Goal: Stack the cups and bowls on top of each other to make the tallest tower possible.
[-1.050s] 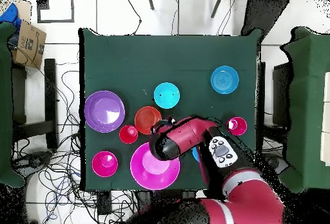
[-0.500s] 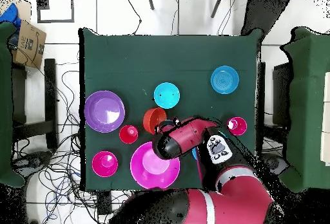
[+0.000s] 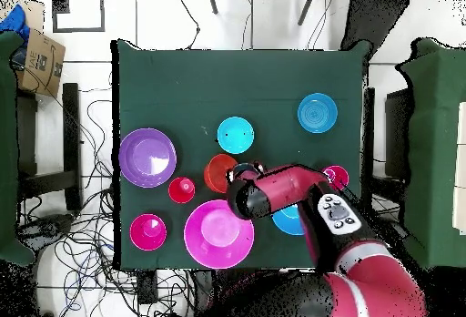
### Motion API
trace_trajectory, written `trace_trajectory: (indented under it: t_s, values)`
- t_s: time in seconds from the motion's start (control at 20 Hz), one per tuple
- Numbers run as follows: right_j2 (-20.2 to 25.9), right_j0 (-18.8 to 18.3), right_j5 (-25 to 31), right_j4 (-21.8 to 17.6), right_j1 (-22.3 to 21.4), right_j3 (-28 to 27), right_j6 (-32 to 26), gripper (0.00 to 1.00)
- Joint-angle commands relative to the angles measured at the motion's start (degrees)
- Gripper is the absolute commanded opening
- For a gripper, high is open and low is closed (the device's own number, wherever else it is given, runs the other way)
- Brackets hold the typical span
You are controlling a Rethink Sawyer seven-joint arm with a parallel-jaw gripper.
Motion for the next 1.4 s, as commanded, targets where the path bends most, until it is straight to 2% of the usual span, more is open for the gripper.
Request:
trace_trajectory:
  t_s: [0.05,0.45,0.65,0.8,1.0,1.4]
  values:
    - [10.2,-3.1,10.5,3.0,-1.7,2.9,-7.2,1.00]
    - [16.2,-7.4,17.1,5.7,-3.6,5.9,-10.5,1.00]
    - [18.2,-8.9,20.2,5.6,-1.9,5.7,-12.7,1.00]
    - [19.3,-9.7,19.8,3.9,0.9,4.7,-13.4,1.00]
    - [18.2,-9.0,17.4,-0.2,5.1,1.7,-12.5,1.00]
    - [17.7,-8.7,16.1,-3.0,7.7,-0.6,-12.2,1.00]
